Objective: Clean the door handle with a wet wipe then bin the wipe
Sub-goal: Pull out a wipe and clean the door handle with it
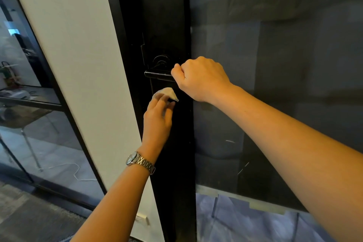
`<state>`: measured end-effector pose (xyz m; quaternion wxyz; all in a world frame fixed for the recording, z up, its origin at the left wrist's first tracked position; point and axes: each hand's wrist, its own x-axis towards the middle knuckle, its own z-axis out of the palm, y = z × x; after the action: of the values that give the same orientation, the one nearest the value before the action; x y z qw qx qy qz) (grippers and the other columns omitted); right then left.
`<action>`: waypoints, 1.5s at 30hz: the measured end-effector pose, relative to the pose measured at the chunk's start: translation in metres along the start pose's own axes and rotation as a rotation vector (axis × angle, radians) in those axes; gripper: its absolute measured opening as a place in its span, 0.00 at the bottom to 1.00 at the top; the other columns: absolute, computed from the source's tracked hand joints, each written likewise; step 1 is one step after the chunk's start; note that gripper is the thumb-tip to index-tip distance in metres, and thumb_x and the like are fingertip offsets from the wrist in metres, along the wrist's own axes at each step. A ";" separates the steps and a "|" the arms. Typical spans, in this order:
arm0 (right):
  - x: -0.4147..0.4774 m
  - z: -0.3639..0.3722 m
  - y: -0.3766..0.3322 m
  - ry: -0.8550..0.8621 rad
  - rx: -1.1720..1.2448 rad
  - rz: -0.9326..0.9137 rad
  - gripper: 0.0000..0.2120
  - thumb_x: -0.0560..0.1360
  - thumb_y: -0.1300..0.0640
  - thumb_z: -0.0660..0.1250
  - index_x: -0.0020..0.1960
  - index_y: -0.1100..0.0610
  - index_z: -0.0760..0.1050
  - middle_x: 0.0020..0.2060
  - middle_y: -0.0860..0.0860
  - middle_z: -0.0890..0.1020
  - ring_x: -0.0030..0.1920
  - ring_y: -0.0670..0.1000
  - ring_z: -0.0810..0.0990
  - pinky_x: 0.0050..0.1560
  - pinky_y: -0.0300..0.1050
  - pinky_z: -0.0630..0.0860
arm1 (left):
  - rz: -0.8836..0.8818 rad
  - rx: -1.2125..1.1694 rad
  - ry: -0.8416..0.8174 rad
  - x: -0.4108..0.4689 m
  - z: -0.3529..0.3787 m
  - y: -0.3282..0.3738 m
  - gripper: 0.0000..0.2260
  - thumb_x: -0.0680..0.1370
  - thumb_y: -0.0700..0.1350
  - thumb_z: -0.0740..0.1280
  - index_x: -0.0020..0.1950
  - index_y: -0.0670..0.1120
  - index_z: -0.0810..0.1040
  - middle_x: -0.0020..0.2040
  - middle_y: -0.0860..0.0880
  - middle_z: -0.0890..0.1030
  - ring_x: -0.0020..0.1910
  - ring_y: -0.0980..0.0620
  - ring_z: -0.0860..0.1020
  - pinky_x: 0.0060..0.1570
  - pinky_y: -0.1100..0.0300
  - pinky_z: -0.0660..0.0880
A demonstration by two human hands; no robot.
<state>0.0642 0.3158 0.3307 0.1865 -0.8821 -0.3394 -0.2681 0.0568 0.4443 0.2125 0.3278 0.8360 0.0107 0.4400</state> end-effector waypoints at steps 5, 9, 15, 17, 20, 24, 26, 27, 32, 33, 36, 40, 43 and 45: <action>-0.001 0.000 -0.001 -0.001 -0.003 0.001 0.26 0.82 0.50 0.50 0.25 0.54 0.62 0.23 0.48 0.67 0.24 0.45 0.65 0.26 0.39 0.55 | -0.105 0.076 0.043 0.014 0.004 0.007 0.15 0.79 0.44 0.60 0.64 0.40 0.68 0.64 0.42 0.69 0.55 0.51 0.72 0.53 0.67 0.70; -0.001 0.000 -0.001 -0.001 0.010 0.000 0.26 0.82 0.51 0.50 0.25 0.54 0.62 0.22 0.48 0.66 0.24 0.45 0.64 0.26 0.39 0.55 | -0.109 0.102 0.103 0.016 0.010 0.006 0.13 0.80 0.43 0.59 0.63 0.40 0.68 0.62 0.42 0.69 0.53 0.51 0.72 0.53 0.62 0.75; 0.000 0.001 0.001 0.003 0.004 -0.009 0.26 0.81 0.51 0.50 0.25 0.54 0.63 0.22 0.48 0.67 0.24 0.45 0.65 0.26 0.40 0.56 | 0.234 0.330 -0.109 0.008 -0.001 -0.006 0.13 0.75 0.37 0.65 0.59 0.36 0.74 0.59 0.38 0.74 0.61 0.39 0.71 0.58 0.49 0.74; 0.000 0.001 0.001 0.002 0.004 -0.008 0.26 0.81 0.51 0.50 0.25 0.55 0.63 0.23 0.49 0.68 0.25 0.46 0.65 0.26 0.40 0.55 | 0.332 0.388 -0.174 0.016 -0.011 -0.011 0.13 0.75 0.40 0.66 0.58 0.38 0.75 0.59 0.39 0.75 0.61 0.39 0.72 0.56 0.50 0.74; 0.001 0.001 0.001 0.006 0.005 -0.005 0.26 0.81 0.51 0.50 0.25 0.55 0.63 0.23 0.49 0.68 0.25 0.46 0.65 0.26 0.41 0.55 | 0.238 0.343 -0.109 0.026 -0.017 -0.006 0.13 0.77 0.46 0.64 0.60 0.43 0.75 0.60 0.44 0.74 0.57 0.47 0.72 0.52 0.64 0.68; 0.001 0.001 0.001 0.004 -0.004 0.000 0.26 0.81 0.50 0.50 0.25 0.55 0.63 0.23 0.49 0.68 0.25 0.46 0.65 0.26 0.41 0.55 | 0.326 0.387 -0.225 0.020 -0.009 0.004 0.12 0.74 0.46 0.62 0.53 0.45 0.80 0.57 0.44 0.78 0.56 0.43 0.72 0.55 0.59 0.69; 0.000 0.001 0.000 0.000 -0.001 -0.003 0.26 0.81 0.50 0.50 0.25 0.55 0.64 0.23 0.48 0.68 0.25 0.46 0.65 0.26 0.40 0.55 | 0.468 0.454 -0.346 0.020 -0.009 -0.003 0.16 0.72 0.49 0.59 0.51 0.45 0.82 0.56 0.44 0.79 0.57 0.40 0.74 0.59 0.47 0.71; 0.000 0.001 0.000 0.000 0.005 -0.004 0.26 0.81 0.50 0.50 0.25 0.55 0.63 0.23 0.48 0.68 0.25 0.46 0.66 0.26 0.40 0.55 | 0.455 0.450 -0.334 0.022 -0.008 -0.005 0.17 0.72 0.50 0.58 0.51 0.45 0.81 0.56 0.44 0.79 0.58 0.41 0.73 0.59 0.47 0.71; 0.001 0.001 0.001 0.000 0.008 -0.002 0.26 0.81 0.51 0.50 0.25 0.55 0.63 0.23 0.49 0.68 0.25 0.46 0.65 0.26 0.41 0.55 | 0.271 0.323 -0.137 0.023 -0.003 0.002 0.14 0.78 0.51 0.59 0.52 0.45 0.81 0.56 0.46 0.79 0.58 0.47 0.71 0.55 0.67 0.63; 0.001 0.000 0.001 -0.001 0.009 -0.004 0.27 0.81 0.51 0.50 0.25 0.55 0.63 0.23 0.48 0.67 0.25 0.46 0.65 0.26 0.41 0.55 | 0.381 0.365 -0.240 0.022 -0.004 0.001 0.17 0.78 0.53 0.57 0.50 0.47 0.82 0.54 0.48 0.81 0.59 0.47 0.72 0.59 0.61 0.63; 0.000 0.000 0.000 -0.004 0.009 -0.003 0.26 0.81 0.51 0.50 0.25 0.55 0.62 0.23 0.48 0.67 0.25 0.46 0.64 0.26 0.41 0.54 | 0.453 0.387 -0.326 0.026 -0.009 -0.006 0.19 0.77 0.53 0.55 0.50 0.47 0.83 0.54 0.47 0.82 0.60 0.46 0.72 0.62 0.54 0.63; 0.001 0.001 0.001 0.003 0.009 0.000 0.26 0.81 0.51 0.50 0.25 0.54 0.62 0.23 0.48 0.67 0.25 0.46 0.64 0.26 0.41 0.55 | 0.202 0.323 -0.123 0.026 -0.002 0.001 0.12 0.74 0.49 0.62 0.51 0.43 0.79 0.56 0.43 0.77 0.59 0.43 0.70 0.58 0.58 0.64; 0.001 0.001 0.000 0.002 0.011 -0.003 0.26 0.81 0.50 0.50 0.25 0.54 0.62 0.23 0.48 0.67 0.25 0.46 0.65 0.26 0.41 0.55 | 0.508 0.500 -0.261 0.023 -0.006 -0.005 0.15 0.72 0.51 0.58 0.49 0.46 0.80 0.57 0.45 0.79 0.60 0.42 0.71 0.58 0.47 0.70; 0.001 0.001 0.000 -0.001 0.015 0.003 0.26 0.81 0.50 0.50 0.25 0.54 0.62 0.23 0.48 0.67 0.25 0.46 0.65 0.26 0.41 0.55 | 0.443 0.434 -0.220 0.027 -0.009 -0.010 0.14 0.73 0.50 0.59 0.52 0.46 0.79 0.58 0.45 0.77 0.59 0.43 0.71 0.57 0.47 0.72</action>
<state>0.0651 0.3163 0.3307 0.1933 -0.8814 -0.3401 -0.2648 0.0694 0.4652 0.2303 0.0376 0.9108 -0.1132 0.3952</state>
